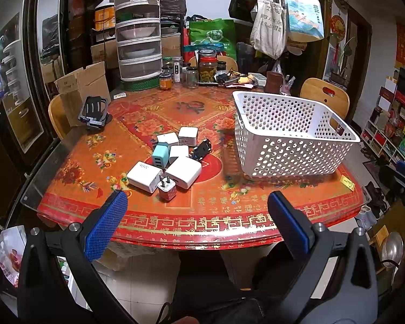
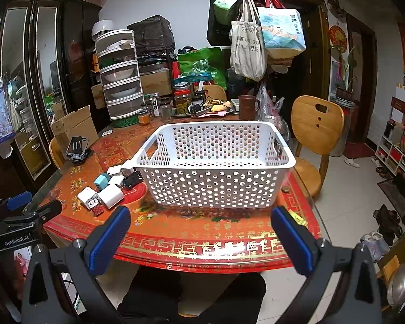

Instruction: Organize rigid objects

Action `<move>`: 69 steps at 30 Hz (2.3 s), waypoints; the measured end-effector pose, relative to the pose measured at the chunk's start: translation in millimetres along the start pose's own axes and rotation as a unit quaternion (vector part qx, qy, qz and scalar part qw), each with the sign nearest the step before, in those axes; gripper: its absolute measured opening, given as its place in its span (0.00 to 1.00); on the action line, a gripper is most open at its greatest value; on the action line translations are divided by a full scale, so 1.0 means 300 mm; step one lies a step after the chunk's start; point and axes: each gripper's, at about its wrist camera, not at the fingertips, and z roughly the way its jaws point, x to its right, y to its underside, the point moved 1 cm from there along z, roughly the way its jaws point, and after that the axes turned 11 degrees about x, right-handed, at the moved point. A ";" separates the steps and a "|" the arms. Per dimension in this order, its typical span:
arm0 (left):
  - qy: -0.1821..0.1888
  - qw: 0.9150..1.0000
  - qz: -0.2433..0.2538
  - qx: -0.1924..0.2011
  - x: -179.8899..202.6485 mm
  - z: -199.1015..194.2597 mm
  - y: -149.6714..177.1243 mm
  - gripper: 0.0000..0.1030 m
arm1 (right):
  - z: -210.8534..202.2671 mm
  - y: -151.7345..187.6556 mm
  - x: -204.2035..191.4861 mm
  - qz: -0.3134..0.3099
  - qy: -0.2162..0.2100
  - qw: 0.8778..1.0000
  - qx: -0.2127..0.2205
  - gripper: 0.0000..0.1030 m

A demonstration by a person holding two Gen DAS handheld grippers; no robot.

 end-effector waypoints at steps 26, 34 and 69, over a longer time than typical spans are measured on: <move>-0.073 0.988 -0.012 -0.133 -0.291 0.556 0.107 0.99 | 0.708 -0.130 0.601 0.071 0.061 0.982 -0.166 0.96; -0.076 0.987 0.004 -0.141 -0.287 0.629 0.147 0.99 | 0.818 -0.051 0.606 0.069 0.049 0.970 -0.228 0.58; -0.009 0.990 0.031 -0.137 -0.197 0.685 0.235 0.29 | 0.860 -0.034 0.568 0.077 0.062 0.963 -0.249 0.16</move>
